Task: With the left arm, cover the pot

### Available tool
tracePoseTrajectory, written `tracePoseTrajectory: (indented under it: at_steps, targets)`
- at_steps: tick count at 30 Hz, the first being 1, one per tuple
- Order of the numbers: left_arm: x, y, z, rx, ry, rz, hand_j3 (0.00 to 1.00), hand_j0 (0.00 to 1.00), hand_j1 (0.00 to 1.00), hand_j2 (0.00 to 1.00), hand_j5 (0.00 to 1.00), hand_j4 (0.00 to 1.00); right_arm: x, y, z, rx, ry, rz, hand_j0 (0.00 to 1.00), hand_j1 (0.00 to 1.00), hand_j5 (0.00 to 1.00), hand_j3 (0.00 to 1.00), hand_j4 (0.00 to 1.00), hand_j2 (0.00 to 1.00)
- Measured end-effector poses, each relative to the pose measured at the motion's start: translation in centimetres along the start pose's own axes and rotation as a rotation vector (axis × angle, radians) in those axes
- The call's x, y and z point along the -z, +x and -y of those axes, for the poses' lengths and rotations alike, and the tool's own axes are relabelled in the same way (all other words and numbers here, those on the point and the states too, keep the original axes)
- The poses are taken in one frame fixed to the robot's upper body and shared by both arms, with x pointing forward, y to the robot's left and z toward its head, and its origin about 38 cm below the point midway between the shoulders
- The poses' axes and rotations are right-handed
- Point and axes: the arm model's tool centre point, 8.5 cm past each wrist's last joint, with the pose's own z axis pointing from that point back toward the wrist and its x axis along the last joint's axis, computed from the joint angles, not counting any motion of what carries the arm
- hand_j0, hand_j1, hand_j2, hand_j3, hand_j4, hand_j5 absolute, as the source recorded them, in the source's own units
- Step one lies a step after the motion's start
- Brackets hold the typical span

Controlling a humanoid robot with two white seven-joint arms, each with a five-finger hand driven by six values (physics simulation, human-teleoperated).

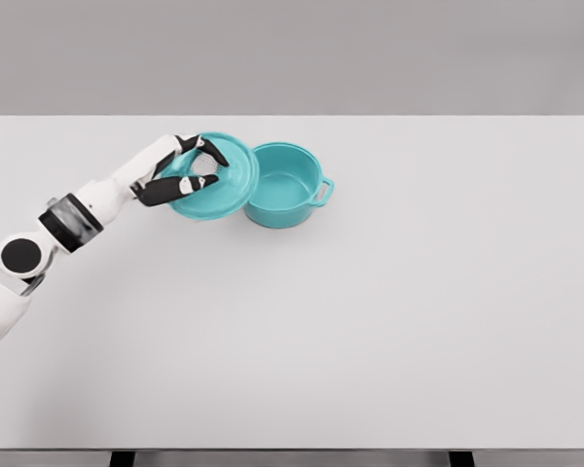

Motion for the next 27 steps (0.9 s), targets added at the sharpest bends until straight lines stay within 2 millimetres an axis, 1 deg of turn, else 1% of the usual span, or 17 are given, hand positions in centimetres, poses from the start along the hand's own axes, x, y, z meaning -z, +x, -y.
tracePoseTrajectory:
  at_steps: [3, 5, 7, 10, 17, 18, 21, 27]
  targets:
    - [1.4, 0.1, 0.7, -0.003, -0.01, 0.012, 0.46, 0.46, 0.46, 0.46, 0.46, 0.46, 0.0, 0.0, 0.0, 0.0, 0.0, 0.0, 1.0, 1.0, 1.0, 1.0, 1.0, 1.0]
    - [2.4, 0.3, 0.9, 0.002, -0.015, 0.018, 0.46, 0.46, 0.46, 0.46, 0.46, 0.46, 0.0, 0.0, 0.0, 0.0, 0.0, 0.0, 1.0, 1.0, 1.0, 1.0, 1.0, 1.0]
    - [2.9, -0.2, 1.8, -0.004, -0.027, 0.007, 0.46, 0.46, 0.46, 0.46, 0.46, 0.46, 0.0, 0.0, 0.0, 0.0, 0.0, 0.0, 1.0, 1.0, 1.0, 1.0, 1.0, 1.0]
    - [4.0, -0.4, 2.3, -0.003, -0.032, 0.003, 0.46, 0.46, 0.46, 0.46, 0.46, 0.46, 0.0, 0.0, 0.0, 0.0, 0.0, 0.0, 1.0, 1.0, 1.0, 1.0, 1.0, 1.0]
    - [5.9, -0.5, 2.4, -0.001, -0.046, 0.0, 0.46, 0.46, 0.46, 0.46, 0.46, 0.46, 0.0, 0.0, 0.0, 0.0, 0.0, 0.0, 1.0, 1.0, 1.0, 1.0, 1.0, 1.0]
    - [6.3, -0.2, 2.0, 0.006, -0.042, 0.005, 0.46, 0.46, 0.46, 0.46, 0.46, 0.46, 0.0, 0.0, 0.0, 0.0, 0.0, 0.0, 1.0, 1.0, 1.0, 1.0, 1.0, 1.0]
    - [7.1, -0.3, 1.9, 0.008, -0.044, 0.001, 0.46, 0.46, 0.46, 0.46, 0.46, 0.46, 0.0, 0.0, 0.0, 0.0, 0.0, 0.0, 1.0, 1.0, 1.0, 1.0, 1.0, 1.0]
    - [8.2, -0.8, 3.3, -0.009, -0.065, -0.012, 0.46, 0.46, 0.46, 0.46, 0.46, 0.46, 0.0, -0.1, 0.0, 0.001, 0.0, -0.002, 1.0, 1.0, 1.0, 1.0, 1.0, 1.0]
